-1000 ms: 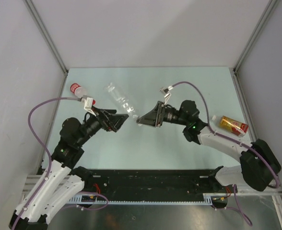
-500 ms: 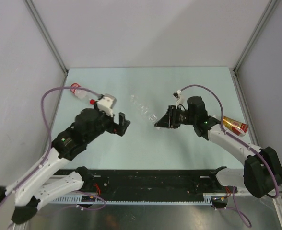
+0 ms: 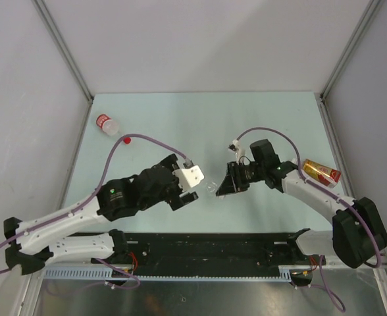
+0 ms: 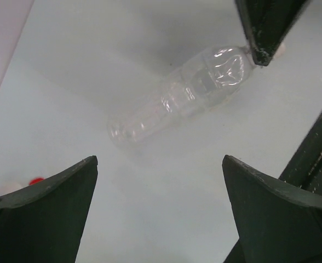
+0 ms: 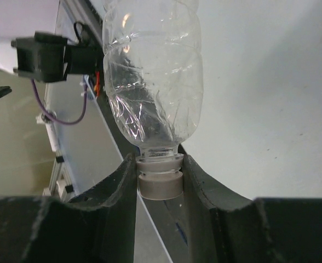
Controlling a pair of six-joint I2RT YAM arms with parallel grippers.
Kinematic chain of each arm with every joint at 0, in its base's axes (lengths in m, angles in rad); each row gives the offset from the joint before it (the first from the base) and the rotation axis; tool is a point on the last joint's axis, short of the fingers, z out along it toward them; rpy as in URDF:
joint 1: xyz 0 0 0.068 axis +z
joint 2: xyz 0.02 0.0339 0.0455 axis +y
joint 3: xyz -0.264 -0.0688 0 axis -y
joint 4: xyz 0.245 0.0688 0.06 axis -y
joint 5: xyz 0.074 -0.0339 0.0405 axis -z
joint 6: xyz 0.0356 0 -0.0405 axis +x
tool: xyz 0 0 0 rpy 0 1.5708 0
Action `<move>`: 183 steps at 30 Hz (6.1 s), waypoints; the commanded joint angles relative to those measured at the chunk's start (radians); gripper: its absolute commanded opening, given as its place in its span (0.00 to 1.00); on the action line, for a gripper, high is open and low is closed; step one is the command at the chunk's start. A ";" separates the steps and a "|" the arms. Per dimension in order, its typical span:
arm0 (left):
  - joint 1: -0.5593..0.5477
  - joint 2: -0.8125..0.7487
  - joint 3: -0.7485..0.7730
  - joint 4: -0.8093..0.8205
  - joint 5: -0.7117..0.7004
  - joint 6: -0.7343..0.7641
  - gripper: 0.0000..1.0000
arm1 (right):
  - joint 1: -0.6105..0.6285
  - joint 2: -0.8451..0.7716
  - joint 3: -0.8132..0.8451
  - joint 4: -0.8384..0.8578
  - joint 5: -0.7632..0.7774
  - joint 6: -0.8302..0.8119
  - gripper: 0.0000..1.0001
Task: Unscrew the bottle caps
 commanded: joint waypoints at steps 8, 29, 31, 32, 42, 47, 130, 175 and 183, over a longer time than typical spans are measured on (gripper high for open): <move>-0.007 -0.152 -0.083 -0.005 0.445 0.283 0.99 | 0.138 -0.070 0.033 -0.046 -0.159 -0.078 0.00; -0.007 -0.035 -0.100 -0.056 0.284 0.230 0.96 | 0.142 -0.181 0.033 0.077 -0.256 0.035 0.00; -0.007 -0.027 -0.101 -0.057 0.282 0.225 0.91 | 0.140 -0.184 0.033 0.103 -0.264 0.051 0.00; -0.007 -0.020 -0.100 -0.058 0.284 0.223 0.87 | 0.135 -0.184 0.033 0.118 -0.270 0.062 0.00; -0.007 0.040 -0.053 -0.063 0.292 0.203 0.48 | 0.021 -0.285 0.033 0.314 -0.146 0.216 0.10; -0.007 0.086 -0.031 -0.056 0.321 0.145 0.39 | -0.112 -0.368 0.033 0.514 -0.015 0.392 0.54; 0.000 -0.246 -0.444 0.774 0.338 -0.638 1.00 | 0.067 -0.425 0.107 0.337 0.190 0.279 0.00; 0.039 -0.174 -0.520 0.797 0.412 -0.468 0.21 | -0.007 -0.340 0.071 0.672 0.141 0.414 0.98; 0.030 -0.150 -0.467 0.611 0.235 -0.425 0.20 | -0.053 -0.302 0.108 0.502 0.188 0.362 0.99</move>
